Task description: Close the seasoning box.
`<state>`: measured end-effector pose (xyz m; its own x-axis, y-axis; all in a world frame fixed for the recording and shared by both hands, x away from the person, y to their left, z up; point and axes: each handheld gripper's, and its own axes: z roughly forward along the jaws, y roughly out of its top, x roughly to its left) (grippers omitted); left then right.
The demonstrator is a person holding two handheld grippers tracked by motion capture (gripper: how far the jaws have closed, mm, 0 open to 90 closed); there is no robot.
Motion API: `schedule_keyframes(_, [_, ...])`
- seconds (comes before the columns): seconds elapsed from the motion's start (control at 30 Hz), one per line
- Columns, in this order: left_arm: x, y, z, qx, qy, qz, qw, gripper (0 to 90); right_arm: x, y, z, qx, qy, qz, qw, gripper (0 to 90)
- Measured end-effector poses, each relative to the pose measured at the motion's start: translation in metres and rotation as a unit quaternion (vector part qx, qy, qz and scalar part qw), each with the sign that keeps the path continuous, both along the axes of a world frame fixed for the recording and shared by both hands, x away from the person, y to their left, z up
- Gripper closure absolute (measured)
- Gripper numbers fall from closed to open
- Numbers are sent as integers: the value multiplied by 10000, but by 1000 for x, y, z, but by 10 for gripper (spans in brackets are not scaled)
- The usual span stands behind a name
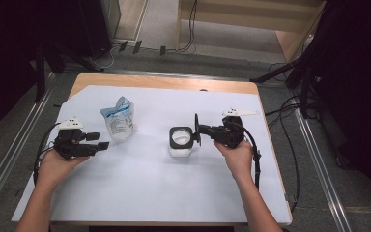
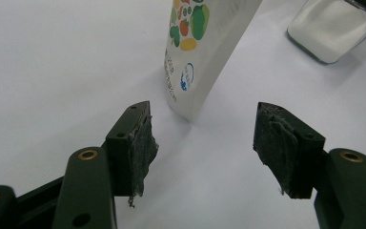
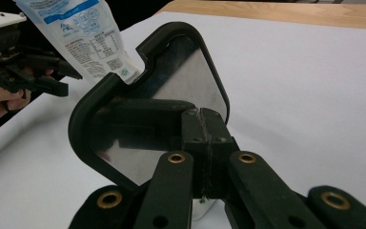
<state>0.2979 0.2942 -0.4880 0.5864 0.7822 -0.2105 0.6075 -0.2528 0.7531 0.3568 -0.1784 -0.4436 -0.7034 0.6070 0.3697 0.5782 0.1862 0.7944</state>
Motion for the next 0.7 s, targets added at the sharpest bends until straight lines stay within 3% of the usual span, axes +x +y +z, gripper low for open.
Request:
schedule_keyframes(0.37, [1,3,0,-66,10,23,10000,389,0,11,-1,-49,-61,125,9999,900])
schedule_keyframes(0.7, [1,3,-1,-59,35,3,10000,388,-1,24,-5,-246,-90,283,9993,900])
